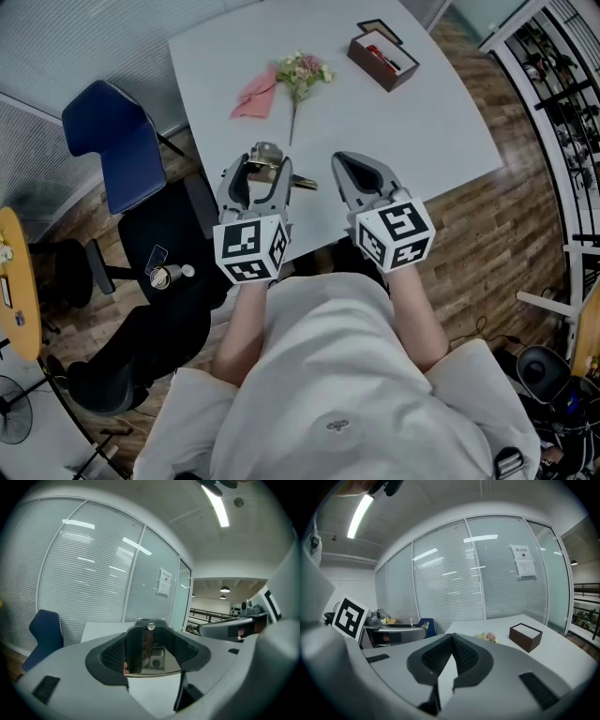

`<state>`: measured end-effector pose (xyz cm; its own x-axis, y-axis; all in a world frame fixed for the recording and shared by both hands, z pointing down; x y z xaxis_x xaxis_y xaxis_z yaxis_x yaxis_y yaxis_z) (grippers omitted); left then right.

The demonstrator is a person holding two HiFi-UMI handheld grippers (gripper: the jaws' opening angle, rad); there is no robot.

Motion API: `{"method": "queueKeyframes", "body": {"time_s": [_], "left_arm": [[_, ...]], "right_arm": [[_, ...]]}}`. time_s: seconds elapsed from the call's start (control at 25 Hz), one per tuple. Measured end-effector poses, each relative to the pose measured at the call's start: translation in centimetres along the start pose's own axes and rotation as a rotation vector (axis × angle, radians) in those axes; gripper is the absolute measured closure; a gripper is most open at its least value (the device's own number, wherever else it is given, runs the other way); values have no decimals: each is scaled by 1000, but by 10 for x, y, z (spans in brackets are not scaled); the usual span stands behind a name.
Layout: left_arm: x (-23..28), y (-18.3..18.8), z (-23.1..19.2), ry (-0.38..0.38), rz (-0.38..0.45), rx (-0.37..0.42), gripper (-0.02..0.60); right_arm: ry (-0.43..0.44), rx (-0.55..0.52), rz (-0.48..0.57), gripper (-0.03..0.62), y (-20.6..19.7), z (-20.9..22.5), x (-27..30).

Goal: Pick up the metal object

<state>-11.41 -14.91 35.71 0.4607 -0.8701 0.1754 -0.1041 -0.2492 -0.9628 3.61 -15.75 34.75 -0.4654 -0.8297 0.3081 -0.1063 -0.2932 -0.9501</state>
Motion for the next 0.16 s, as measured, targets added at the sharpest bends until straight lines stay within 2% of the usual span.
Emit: {"method": "queueKeyframes", "body": {"time_s": [0.16], "left_arm": [[2,0,-3,3,0,-2,285]], "right_arm": [[4,-2,-3,588,0,1,3]]}}
Point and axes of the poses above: the fingertips, and each gripper's own axes: x forward along the fingers, z to its right, y out of its top, the point moved 4 cm from there along -x, backward along the fingers, and after that the axes turned 12 degrees about -y, right-handed, at the moved point
